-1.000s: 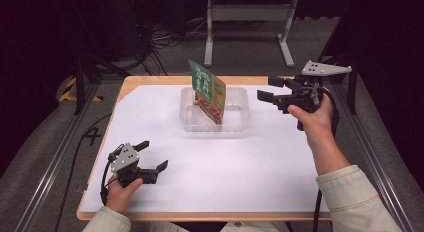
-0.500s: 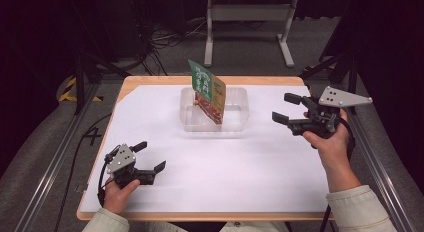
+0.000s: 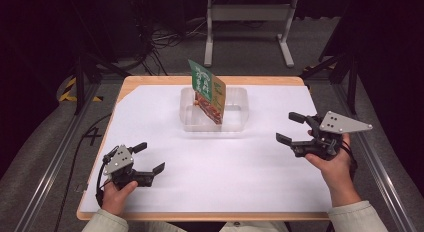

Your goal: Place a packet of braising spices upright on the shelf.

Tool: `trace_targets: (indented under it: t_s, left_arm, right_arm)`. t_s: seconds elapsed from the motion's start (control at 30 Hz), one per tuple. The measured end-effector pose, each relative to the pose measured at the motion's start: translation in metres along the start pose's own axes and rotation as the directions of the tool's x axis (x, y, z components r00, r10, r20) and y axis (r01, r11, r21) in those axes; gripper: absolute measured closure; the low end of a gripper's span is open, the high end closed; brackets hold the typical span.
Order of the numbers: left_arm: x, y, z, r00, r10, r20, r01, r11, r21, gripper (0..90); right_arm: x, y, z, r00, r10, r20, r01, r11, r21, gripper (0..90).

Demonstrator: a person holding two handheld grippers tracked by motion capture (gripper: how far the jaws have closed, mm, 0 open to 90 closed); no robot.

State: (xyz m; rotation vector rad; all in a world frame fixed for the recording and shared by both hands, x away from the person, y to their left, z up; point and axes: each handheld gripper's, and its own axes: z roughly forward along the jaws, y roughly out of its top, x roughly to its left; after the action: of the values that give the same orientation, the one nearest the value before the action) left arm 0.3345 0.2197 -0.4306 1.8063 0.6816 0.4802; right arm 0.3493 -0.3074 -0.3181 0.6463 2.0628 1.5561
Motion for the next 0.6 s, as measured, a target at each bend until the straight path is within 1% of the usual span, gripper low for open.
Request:
trace_targets:
  t_s: [0.03, 0.27, 0.3, 0.37, 0.4, 0.47, 0.5, 0.53, 0.57, 0.6]
  left_arm:
    - [0.000, 0.000, -0.001, 1.0000, 0.007, 0.000, -0.007, 1.0000, 0.000, 7.6]
    - [-0.001, -0.002, -0.007, 1.0000, -0.001, -0.002, 0.001, 1.0000, -0.007, 6.7]
    - [-0.001, -0.002, -0.008, 1.0000, 0.003, -0.004, -0.003, 1.0000, -0.005, 6.5]
    - [-0.001, -0.003, -0.010, 1.0000, 0.002, -0.005, -0.002, 1.0000, -0.006, 6.2]
    - [-0.001, -0.004, -0.011, 1.0000, -0.007, -0.004, 0.007, 0.9999, -0.007, 5.9]
    - [-0.001, -0.005, -0.012, 0.9999, -0.010, -0.003, 0.010, 0.9999, -0.014, 5.1]
    - [-0.001, -0.005, -0.012, 1.0000, -0.005, -0.006, 0.005, 0.9999, -0.013, 4.6]
    - [-0.001, -0.005, -0.013, 0.9999, -0.013, -0.009, 0.013, 0.9998, -0.017, 4.4]
    - [0.000, -0.006, -0.013, 0.9999, -0.012, -0.012, 0.012, 0.9998, -0.018, 4.1]
    - [0.000, -0.006, -0.013, 0.9999, -0.012, -0.012, 0.012, 0.9998, -0.018, 3.9]
  right_arm:
    - [0.002, -0.005, 0.000, 1.0000, -0.001, 0.003, 0.001, 1.000, 0.004, 20.1]
    - [0.008, -0.029, 0.003, 0.9999, 0.012, 0.003, -0.012, 1.000, 0.014, 20.1]
    - [0.008, -0.033, 0.004, 0.9999, 0.017, 0.003, -0.017, 1.000, 0.015, 20.1]
    - [0.009, -0.041, 0.005, 0.9998, 0.018, 0.012, -0.019, 1.000, 0.018, 20.1]
    - [0.010, -0.045, 0.006, 0.9997, 0.022, 0.015, -0.022, 1.000, 0.019, 20.1]
    - [0.010, -0.053, 0.007, 0.9994, 0.028, 0.019, -0.028, 0.999, 0.015, 20.0]
    - [0.010, -0.057, 0.008, 0.9993, 0.032, 0.019, -0.033, 0.999, 0.015, 19.9]
    - [0.010, -0.061, 0.009, 0.9992, 0.033, 0.022, -0.034, 0.999, 0.016, 19.9]
    - [0.011, -0.066, 0.011, 0.9991, 0.033, 0.028, -0.034, 0.999, 0.025, 19.7]
    - [0.011, -0.066, 0.011, 0.9991, 0.033, 0.028, -0.034, 0.999, 0.025, 19.7]
